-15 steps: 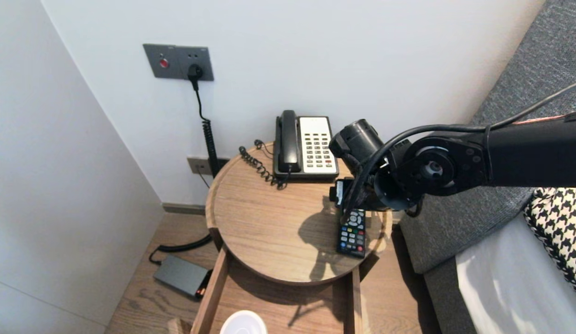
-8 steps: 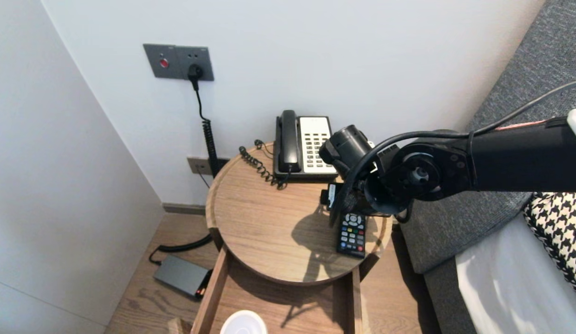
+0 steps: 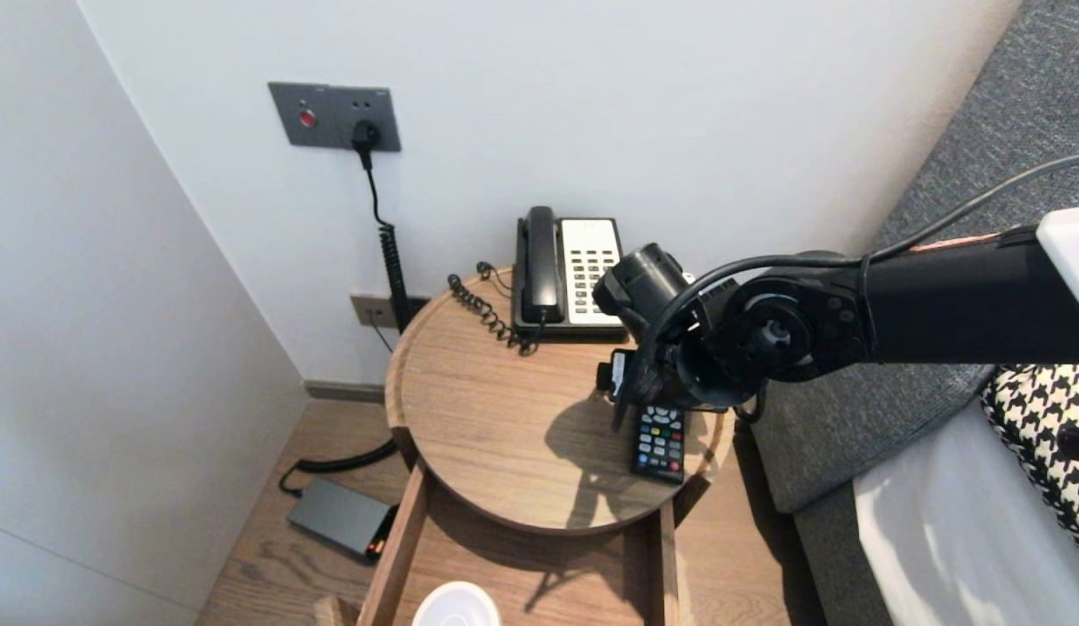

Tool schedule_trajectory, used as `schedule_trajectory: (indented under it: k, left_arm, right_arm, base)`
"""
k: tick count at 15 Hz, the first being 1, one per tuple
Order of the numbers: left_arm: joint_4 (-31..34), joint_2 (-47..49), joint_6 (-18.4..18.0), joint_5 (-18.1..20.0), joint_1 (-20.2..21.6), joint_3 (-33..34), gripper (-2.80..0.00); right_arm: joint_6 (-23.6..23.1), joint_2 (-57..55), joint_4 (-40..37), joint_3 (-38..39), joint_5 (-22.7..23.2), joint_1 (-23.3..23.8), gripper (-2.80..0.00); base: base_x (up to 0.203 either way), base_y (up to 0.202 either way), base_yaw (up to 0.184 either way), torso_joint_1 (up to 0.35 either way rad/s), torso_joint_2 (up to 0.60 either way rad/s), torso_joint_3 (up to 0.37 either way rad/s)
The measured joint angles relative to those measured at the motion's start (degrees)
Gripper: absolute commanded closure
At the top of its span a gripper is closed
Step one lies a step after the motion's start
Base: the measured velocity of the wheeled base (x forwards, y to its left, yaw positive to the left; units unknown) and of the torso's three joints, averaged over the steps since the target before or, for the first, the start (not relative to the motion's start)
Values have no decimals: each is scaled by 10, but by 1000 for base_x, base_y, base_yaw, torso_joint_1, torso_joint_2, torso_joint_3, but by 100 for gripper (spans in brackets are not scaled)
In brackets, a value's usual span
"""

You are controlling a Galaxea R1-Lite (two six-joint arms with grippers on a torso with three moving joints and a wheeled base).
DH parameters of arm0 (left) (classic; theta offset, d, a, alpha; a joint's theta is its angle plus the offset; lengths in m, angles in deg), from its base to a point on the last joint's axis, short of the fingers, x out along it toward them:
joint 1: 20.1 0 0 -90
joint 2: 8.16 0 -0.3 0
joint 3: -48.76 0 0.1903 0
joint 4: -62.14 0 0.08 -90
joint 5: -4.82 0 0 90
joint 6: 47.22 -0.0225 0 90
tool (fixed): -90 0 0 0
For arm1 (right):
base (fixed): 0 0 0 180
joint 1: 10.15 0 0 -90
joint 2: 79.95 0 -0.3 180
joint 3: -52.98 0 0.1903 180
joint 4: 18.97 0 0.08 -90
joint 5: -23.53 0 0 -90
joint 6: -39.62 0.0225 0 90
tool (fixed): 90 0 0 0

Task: Put the remote controls on the table in the drawer one by one

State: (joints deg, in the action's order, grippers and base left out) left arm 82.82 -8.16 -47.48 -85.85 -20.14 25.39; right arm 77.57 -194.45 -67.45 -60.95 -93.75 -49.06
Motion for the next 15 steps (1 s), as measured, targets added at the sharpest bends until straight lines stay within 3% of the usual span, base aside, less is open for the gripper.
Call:
schedule_trajectory:
  k: [7, 15]
  left_arm:
    - [0, 0, 0, 0, 0, 0, 0]
    - [0, 0, 0, 0, 0, 0, 0]
  right_arm:
    - [29, -2, 1, -16, -4, 4, -280]
    - [30, -11, 1, -5, -47, 0, -280]
  base:
    - [0, 0, 0, 0, 0, 0]
    - [0, 0, 0, 0, 0, 0]
